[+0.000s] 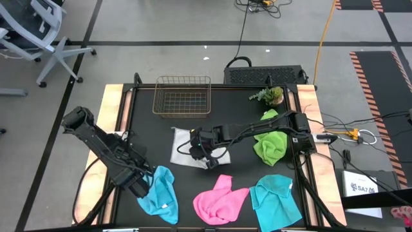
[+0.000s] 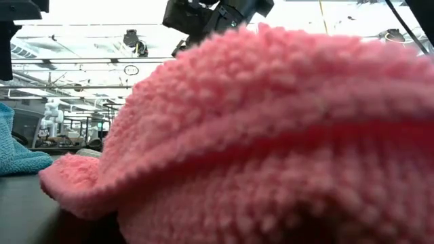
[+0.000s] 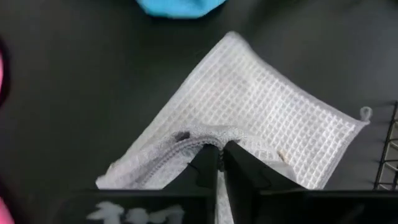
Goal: Fold microfiber towels
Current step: Fold the gray microfiber cloth
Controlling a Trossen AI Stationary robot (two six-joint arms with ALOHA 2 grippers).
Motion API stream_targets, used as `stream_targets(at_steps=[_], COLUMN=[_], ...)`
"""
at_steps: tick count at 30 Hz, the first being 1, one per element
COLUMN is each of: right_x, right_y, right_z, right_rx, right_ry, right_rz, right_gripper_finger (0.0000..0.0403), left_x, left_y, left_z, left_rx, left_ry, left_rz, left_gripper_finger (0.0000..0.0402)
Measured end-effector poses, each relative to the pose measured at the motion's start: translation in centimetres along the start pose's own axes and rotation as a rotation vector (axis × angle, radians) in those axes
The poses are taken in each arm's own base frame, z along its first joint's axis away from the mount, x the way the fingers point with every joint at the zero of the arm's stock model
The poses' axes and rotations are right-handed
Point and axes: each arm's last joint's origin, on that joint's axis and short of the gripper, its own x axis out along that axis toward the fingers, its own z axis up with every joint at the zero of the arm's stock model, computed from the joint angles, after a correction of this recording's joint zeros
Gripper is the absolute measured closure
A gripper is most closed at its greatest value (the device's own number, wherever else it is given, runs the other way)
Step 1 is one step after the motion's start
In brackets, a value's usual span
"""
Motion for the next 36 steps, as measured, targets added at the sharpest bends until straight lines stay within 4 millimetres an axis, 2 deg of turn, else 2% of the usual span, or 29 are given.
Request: stream_targets(at_steps=[9, 13, 18, 22, 25, 29, 36], right_x=[0.0, -0.3, -2.8, -5.3, -6.1, -5.7, -2.5], right_y=[0.3, 0.8, 1.5, 2.2, 3.3, 5.2, 8.7], right_z=[0.7, 0.9, 0.7, 0.3, -0.4, -1.3, -5.6], right_rx=[0.024, 0.008, 0.017, 0.169, 0.224, 0.185, 0.175], right_ry=[-0.047, 0.010, 0.123, 0.169, 0.259, 0.354, 0.498], right_rz=[-0.019, -0.136, -0.248, -0.201, -0.157, -0.110, -0.039], right_gripper_finger=[0.0291, 0.0260, 0.0244, 0.0249, 0.0254, 0.0254, 0.0255], left_x=[0.4, 0.7, 1.3, 2.0, 2.5, 3.2, 4.1], left_y=[-0.4, -0.8, -1.5, -2.1, -2.7, -3.4, -3.9], left_z=[1.0, 1.7, 2.9, 4.3, 5.4, 6.9, 8.4], left_rx=[0.010, 0.025, 0.032, 0.064, 0.094, 0.131, 0.185], left_ry=[-0.028, -0.043, -0.081, -0.092, -0.108, -0.137, -0.129], left_rz=[0.005, -0.006, -0.027, -0.029, -0.045, -0.060, -0.065], left_gripper_finger=[0.0400, 0.0401, 0.0400, 0.0399, 0.0398, 0.0400, 0.0399])
